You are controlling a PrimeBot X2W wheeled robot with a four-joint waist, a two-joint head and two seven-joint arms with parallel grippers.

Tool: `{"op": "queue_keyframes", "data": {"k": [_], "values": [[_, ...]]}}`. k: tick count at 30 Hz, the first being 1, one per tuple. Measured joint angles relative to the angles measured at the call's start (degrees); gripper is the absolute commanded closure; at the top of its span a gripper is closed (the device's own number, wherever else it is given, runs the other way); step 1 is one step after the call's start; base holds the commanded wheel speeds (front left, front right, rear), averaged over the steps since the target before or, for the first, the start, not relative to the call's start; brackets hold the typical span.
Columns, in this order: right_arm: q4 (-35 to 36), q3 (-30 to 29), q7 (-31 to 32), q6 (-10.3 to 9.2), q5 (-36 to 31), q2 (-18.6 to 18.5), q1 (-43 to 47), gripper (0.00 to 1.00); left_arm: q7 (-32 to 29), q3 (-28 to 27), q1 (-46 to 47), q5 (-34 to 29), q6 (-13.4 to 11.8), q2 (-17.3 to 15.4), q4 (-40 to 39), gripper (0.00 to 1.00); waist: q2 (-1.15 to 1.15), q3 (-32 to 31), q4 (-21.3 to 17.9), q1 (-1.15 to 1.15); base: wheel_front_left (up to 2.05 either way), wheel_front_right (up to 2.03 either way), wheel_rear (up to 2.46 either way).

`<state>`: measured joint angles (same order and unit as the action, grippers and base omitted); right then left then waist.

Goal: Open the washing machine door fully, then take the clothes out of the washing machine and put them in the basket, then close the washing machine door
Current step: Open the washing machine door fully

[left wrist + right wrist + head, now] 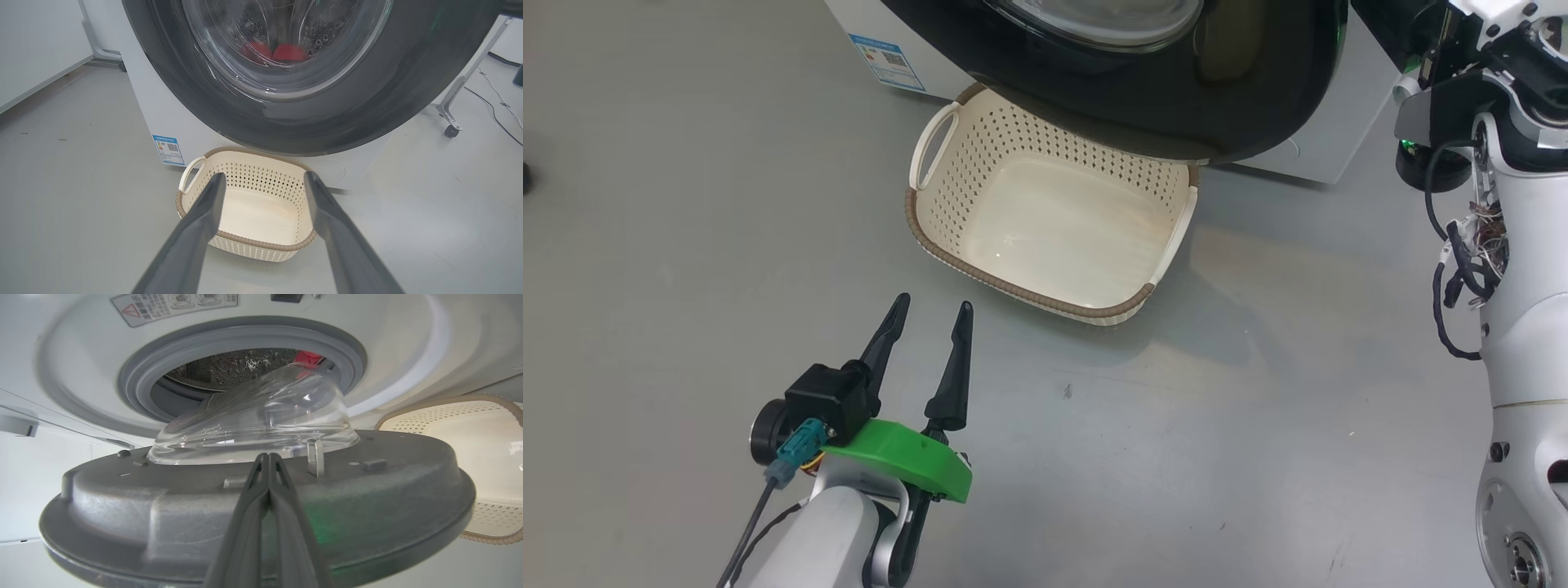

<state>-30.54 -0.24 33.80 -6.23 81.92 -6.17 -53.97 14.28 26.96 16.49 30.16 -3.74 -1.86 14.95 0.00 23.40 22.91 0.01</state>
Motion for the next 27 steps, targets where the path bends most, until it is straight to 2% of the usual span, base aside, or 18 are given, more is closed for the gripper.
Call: {"op": "queue_keyframes", "data": {"k": [8, 27], "values": [[-3.23, -0.26, 3.02, -0.43, 2.53, 0.26, 0.63, 1.0, 0.0, 0.34, 0.0, -0.01, 0.0, -0.01, 1.19, 0.0, 0.0, -2.08, 0.12, 0.0, 0.0, 0.0, 0.0], [-5.98, 2.21, 7.78, -0.49, 6.12, 1.7, 6.44, 1.0, 0.0, -0.02, -0.57, -0.54, -0.01, -0.02, 2.72, 0.0, 0.0, -7.77, -0.48, 0.0, 0.0, 0.0, 0.0]]}}
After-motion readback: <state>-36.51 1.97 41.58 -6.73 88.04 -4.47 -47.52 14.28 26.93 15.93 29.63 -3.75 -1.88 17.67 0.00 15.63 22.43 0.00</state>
